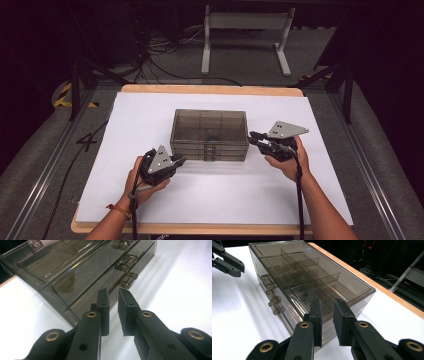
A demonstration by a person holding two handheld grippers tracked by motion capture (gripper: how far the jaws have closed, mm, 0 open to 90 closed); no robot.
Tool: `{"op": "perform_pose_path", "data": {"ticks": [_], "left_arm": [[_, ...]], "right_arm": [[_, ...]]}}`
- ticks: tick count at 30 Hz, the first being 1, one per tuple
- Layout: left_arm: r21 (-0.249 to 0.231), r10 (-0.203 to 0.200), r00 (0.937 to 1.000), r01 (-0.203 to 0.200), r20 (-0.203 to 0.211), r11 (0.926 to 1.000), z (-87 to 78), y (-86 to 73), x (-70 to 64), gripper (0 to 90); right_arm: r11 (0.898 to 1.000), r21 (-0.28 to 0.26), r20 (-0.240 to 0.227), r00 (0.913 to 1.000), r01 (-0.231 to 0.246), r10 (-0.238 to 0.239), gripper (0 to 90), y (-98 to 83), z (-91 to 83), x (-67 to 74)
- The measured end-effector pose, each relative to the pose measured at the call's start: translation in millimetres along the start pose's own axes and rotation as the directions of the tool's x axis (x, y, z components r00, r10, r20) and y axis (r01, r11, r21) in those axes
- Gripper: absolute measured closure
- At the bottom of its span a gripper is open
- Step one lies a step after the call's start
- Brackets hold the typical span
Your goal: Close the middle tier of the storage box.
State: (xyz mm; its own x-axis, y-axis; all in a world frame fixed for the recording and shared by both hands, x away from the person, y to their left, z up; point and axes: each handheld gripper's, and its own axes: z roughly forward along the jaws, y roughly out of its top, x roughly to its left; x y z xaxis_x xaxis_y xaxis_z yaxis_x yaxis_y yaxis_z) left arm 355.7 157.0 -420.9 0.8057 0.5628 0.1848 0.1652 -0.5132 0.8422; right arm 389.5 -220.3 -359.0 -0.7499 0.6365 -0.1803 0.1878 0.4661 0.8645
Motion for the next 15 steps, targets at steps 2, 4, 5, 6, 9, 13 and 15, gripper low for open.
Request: {"op": "perform_pose_path", "data": {"ticks": [2,4,5,6,9,13,15], "left_arm": [[-0.001,0.003,1.0000,-0.003,-0.001,1.0000,-1.9,-1.1,0.8,79.1],[-0.002,0.003,1.0000,-0.003,-0.004,1.0000,-4.9,-2.2,1.9,78.6],[-0.002,0.003,1.0000,-0.003,-0.003,1.0000,-6.0,-2.7,2.2,78.5],[-0.003,0.002,1.0000,-0.002,-0.005,1.0000,-7.3,-3.4,2.8,78.4],[-0.001,0.001,1.0000,-0.001,-0.010,1.0000,-11.3,-5.9,5.1,77.4],[0.001,-0.004,0.9999,0.004,-0.010,1.0000,-15.5,-8.5,7.4,77.0],[0.015,0.006,0.9999,-0.006,-0.009,0.9999,-17.1,-10.3,9.8,76.3]], "right_arm": [[1.000,0.003,0.006,1.0000,-0.001,0.001,76.5,-2.0,-3.6,-0.2],[1.000,0.010,0.012,0.9999,-0.002,0.002,76.0,-4.5,-6.8,-0.8],[1.000,0.018,0.017,0.9998,0.005,-0.005,75.5,-6.2,-8.1,-1.1],[1.000,0.023,0.022,0.9998,0.005,-0.005,74.9,-7.2,-9.2,-1.1],[1.000,0.024,0.028,0.9996,0.002,-0.003,73.8,-11.3,-14.8,-2.0],[1.000,0.030,0.040,0.9992,0.002,-0.003,71.9,-16.0,-20.6,-2.4],[0.999,0.036,0.044,0.9990,0.004,-0.006,71.6,-19.0,-24.8,-2.3]]}}
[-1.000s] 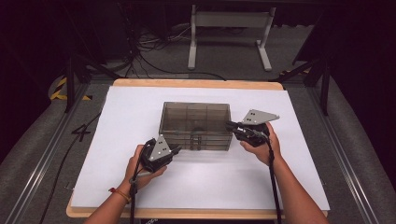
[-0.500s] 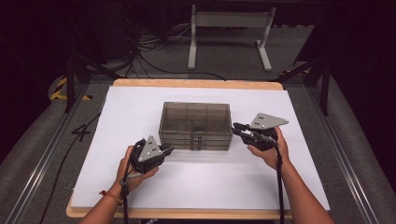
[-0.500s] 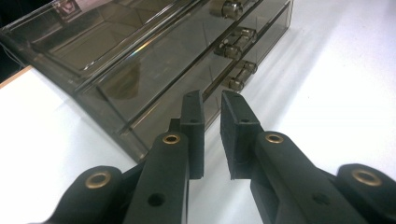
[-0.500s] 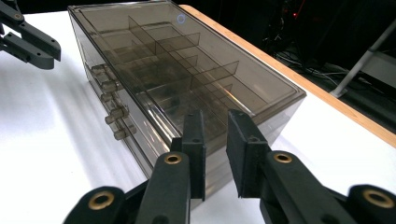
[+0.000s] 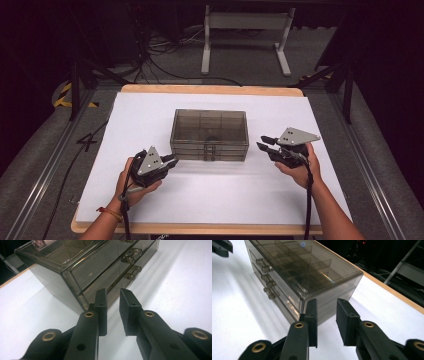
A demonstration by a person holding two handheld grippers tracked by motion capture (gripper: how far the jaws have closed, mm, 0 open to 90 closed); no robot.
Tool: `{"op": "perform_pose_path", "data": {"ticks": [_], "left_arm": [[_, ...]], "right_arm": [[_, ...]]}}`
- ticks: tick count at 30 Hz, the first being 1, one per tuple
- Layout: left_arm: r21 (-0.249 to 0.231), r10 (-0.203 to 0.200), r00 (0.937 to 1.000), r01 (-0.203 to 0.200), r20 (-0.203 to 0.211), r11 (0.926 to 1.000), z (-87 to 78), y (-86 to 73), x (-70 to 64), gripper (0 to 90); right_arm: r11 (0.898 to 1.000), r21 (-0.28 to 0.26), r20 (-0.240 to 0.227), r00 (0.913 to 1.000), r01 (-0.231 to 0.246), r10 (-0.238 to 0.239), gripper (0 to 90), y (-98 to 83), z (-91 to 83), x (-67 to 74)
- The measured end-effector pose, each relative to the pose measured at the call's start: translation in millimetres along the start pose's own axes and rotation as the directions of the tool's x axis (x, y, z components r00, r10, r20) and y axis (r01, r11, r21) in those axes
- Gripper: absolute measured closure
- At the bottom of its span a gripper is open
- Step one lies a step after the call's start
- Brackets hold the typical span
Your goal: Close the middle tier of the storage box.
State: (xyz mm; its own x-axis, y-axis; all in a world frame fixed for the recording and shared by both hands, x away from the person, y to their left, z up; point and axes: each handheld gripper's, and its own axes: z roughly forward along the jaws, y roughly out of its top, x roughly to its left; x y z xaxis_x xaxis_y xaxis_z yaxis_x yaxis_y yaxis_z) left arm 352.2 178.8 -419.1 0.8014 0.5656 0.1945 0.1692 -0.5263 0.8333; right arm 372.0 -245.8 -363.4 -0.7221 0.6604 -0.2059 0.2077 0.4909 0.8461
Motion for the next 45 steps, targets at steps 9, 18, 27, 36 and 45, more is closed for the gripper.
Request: {"op": "perform_pose_path", "data": {"ticks": [9,18,27,36,45], "left_arm": [[0.016,-0.012,0.9998,0.012,-0.018,0.9998,-7.9,-9.3,7.8,73.8],[0.028,-0.013,0.9992,0.014,-0.038,0.9995,-16.2,-17.1,14.4,69.9],[0.033,-0.036,0.9985,0.038,-0.040,0.9987,-23.6,-28.9,20.4,64.1],[0.042,-0.052,0.9965,0.055,-0.066,0.9976,-32.7,-38.0,26.2,55.0],[0.070,-0.054,0.9935,0.062,-0.100,0.9957,-38.5,-47.9,28.7,44.3]], "right_arm": [[1.000,0.030,0.030,0.9995,0.005,-0.006,68.7,-17.3,-12.5,0.4],[0.999,0.047,0.047,0.9987,-0.023,0.021,63.8,-36.4,-22.7,-2.3],[0.999,0.033,0.051,0.9979,-0.041,0.040,57.8,-52.4,-32.9,-0.8],[0.998,0.036,0.047,0.9979,-0.046,0.044,47.3,-72.2,-44.8,4.7],[0.997,0.053,0.058,0.9971,-0.053,0.050,37.3,-88.7,-54.7,6.8]]}}
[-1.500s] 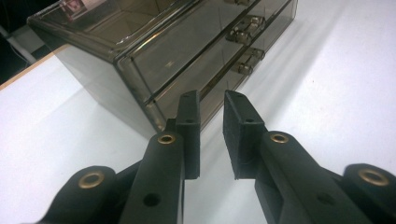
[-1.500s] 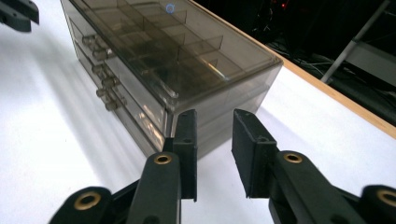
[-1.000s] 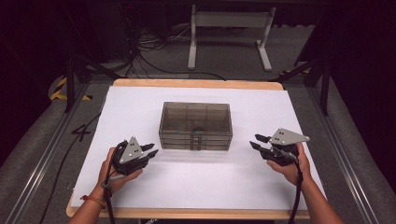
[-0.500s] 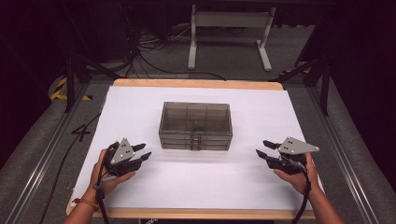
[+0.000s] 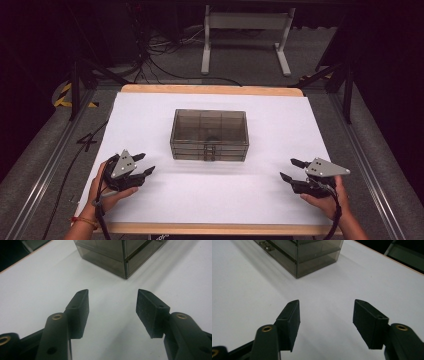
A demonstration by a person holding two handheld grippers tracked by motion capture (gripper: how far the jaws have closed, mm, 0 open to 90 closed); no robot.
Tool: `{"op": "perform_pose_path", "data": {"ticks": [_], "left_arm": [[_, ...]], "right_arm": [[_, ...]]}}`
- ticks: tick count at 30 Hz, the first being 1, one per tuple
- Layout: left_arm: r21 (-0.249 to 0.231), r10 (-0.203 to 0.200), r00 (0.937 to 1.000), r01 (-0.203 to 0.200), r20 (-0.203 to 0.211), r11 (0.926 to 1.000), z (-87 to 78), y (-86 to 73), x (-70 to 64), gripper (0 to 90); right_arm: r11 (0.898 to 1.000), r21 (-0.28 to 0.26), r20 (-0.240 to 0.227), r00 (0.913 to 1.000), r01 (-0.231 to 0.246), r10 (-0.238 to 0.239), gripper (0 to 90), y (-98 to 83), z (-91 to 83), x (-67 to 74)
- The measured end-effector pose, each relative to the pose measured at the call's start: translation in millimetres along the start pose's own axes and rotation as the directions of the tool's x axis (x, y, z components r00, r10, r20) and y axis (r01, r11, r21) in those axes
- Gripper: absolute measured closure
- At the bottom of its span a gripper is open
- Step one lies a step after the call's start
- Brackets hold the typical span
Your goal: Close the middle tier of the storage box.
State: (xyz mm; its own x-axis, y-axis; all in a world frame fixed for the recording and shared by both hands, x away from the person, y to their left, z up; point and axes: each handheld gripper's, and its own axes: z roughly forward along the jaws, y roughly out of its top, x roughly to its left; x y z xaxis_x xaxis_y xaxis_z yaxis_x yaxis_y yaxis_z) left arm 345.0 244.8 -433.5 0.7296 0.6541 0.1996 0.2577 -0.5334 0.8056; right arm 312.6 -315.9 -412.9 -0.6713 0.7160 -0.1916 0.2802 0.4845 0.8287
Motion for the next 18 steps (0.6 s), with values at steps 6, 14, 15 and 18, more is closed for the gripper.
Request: {"op": "perform_pose_path", "data": {"ticks": [6,14,15,18], "left_arm": [[0.021,0.001,1.0000,0.000,-0.003,0.9998,-3.9,-8.0,2.3,35.4],[0.033,-0.032,0.9994,0.032,0.011,0.9989,-8.6,-18.0,6.5,23.2],[0.036,-0.036,0.9993,0.035,0.012,0.9987,-9.6,-19.3,7.5,21.3],[0.031,-0.053,0.9984,0.053,0.021,0.9981,-12.2,-23.5,8.9,18.6]], "right_arm": [[1.000,0.009,0.000,0.9997,-0.026,0.026,30.9,-14.9,-6.7,-1.6],[0.998,0.034,0.053,0.9970,-0.058,0.056,21.6,-33.8,-13.3,-4.0],[0.997,0.033,0.063,0.9958,-0.069,0.066,20.5,-36.5,-14.7,-4.9],[0.996,0.028,0.082,0.9928,-0.090,0.087,16.8,-42.4,-18.0,-6.9]]}}
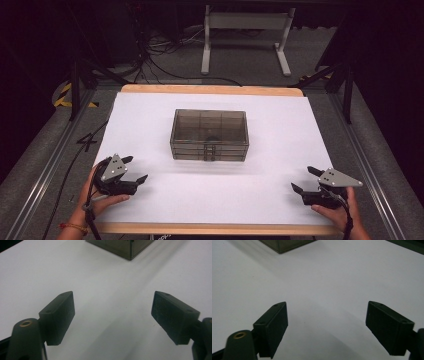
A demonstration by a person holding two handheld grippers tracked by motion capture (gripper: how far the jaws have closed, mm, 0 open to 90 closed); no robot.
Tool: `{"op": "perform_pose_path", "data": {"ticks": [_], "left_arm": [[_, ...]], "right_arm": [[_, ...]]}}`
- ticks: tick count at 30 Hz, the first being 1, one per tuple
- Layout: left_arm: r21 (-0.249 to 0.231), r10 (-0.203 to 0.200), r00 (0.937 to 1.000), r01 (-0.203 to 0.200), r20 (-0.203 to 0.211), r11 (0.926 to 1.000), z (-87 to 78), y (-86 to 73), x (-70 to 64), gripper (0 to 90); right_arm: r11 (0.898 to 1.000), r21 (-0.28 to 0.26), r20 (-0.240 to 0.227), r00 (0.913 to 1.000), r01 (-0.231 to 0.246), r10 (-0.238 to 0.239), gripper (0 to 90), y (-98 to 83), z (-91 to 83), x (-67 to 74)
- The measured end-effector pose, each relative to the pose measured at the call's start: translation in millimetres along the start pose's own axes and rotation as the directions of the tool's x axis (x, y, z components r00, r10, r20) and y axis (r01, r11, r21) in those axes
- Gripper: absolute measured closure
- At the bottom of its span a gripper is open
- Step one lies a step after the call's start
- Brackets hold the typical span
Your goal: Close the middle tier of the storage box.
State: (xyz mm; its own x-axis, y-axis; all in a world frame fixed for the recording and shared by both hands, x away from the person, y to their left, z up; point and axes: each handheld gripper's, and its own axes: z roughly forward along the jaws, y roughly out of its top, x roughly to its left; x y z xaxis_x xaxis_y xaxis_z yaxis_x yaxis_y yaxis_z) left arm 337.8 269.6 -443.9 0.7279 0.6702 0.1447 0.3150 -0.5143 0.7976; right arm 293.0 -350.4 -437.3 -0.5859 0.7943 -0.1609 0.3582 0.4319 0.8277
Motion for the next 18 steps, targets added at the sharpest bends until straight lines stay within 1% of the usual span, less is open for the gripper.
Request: {"op": "perform_pose_path", "data": {"ticks": [1,2,4,5,6,7,8,9,11,12,13,14,15,16,17,18], "left_arm": [[0.000,-0.014,0.9998,0.014,0.013,0.9999,-1.3,-2.6,1.2,17.3],[-0.002,-0.024,0.9996,0.024,0.011,0.9997,-1.6,-3.8,1.3,15.6],[-0.002,-0.025,0.9997,0.026,0.007,0.9997,-2.4,-5.6,1.7,14.0],[-0.007,-0.036,0.9994,0.036,0.002,0.9993,-3.3,-8.4,1.5,14.0],[-0.010,-0.043,0.9991,0.043,0.002,0.9990,-3.9,-10.3,1.5,12.4],[-0.015,-0.046,0.9989,0.046,0.013,0.9988,-4.4,-11.8,1.9,12.4],[-0.034,-0.052,0.9984,0.053,0.021,0.9980,-6.5,-15.8,1.8,11.7],[-0.034,-0.052,0.9984,0.053,0.021,0.9980,-6.5,-15.8,1.8,11.5],[-0.056,-0.069,0.9973,0.071,0.026,0.9959,-8.5,-20.3,2.3,11.1],[-0.070,-0.080,0.9965,0.081,0.026,0.9942,-9.5,-24.2,3.2,9.5],[-0.084,-0.096,0.9950,0.098,0.029,0.9917,-10.3,-25.5,3.4,8.9],[-0.084,-0.096,0.9950,0.098,0.029,0.9917,-10.3,-25.5,3.4,8.9],[-0.103,-0.097,0.9948,0.100,0.030,0.9897,-12.3,-26.5,4.3,8.9],[-0.118,-0.104,0.9940,0.107,0.032,0.9872,-13.5,-27.7,5.1,8.5],[-0.129,-0.111,0.9934,0.114,0.030,0.9850,-14.2,-28.5,5.2,8.5],[-0.135,-0.110,0.9935,0.113,0.027,0.9843,-15.1,-29.4,5.4,8.0]], "right_arm": [[1.000,-0.002,0.009,0.9999,-0.012,0.012,15.8,-2.3,-1.2,-0.7],[1.000,-0.007,0.012,0.9995,-0.029,0.029,14.8,-6.0,-2.6,-2.4],[0.999,-0.009,0.014,0.9992,-0.036,0.036,14.2,-7.9,-3.3,-2.9],[0.999,-0.011,0.018,0.9989,-0.043,0.043,13.8,-10.2,-4.7,-3.5],[0.997,-0.048,0.031,0.9977,-0.058,0.060,13.6,-12.3,-9.6,-4.9],[0.997,-0.048,0.031,0.9977,-0.058,0.060,13.6,-12.3,-9.6,-4.9],[0.997,-0.050,0.036,0.9970,-0.067,0.068,13.2,-13.7,-11.0,-6.0],[0.997,-0.050,0.036,0.9970,-0.067,0.068,13.2,-13.7,-11.0,-6.0],[0.992,-0.076,0.041,0.9934,-0.103,0.107,13.2,-16.2,-13.0,-9.2],[0.986,-0.097,0.039,0.9893,-0.136,0.141,12.0,-17.7,-15.0,-11.9],[0.983,-0.104,0.040,0.9870,-0.151,0.156,11.4,-18.8,-15.8,-13.3],[0.983,-0.104,0.040,0.9870,-0.151,0.156,11.4,-18.8,-15.8,-13.3],[0.979,-0.115,0.037,0.9845,-0.166,0.171,11.1,-20.0,-16.0,-14.4],[0.976,-0.119,0.048,0.9812,-0.180,0.187,10.8,-20.9,-16.8,-15.3],[0.973,-0.133,0.053,0.9787,-0.190,0.199,10.7,-21.7,-17.6,-15.9],[0.971,-0.142,0.055,0.9778,-0.193,0.202,10.7,-22.5,-18.7,-16.4]]}}
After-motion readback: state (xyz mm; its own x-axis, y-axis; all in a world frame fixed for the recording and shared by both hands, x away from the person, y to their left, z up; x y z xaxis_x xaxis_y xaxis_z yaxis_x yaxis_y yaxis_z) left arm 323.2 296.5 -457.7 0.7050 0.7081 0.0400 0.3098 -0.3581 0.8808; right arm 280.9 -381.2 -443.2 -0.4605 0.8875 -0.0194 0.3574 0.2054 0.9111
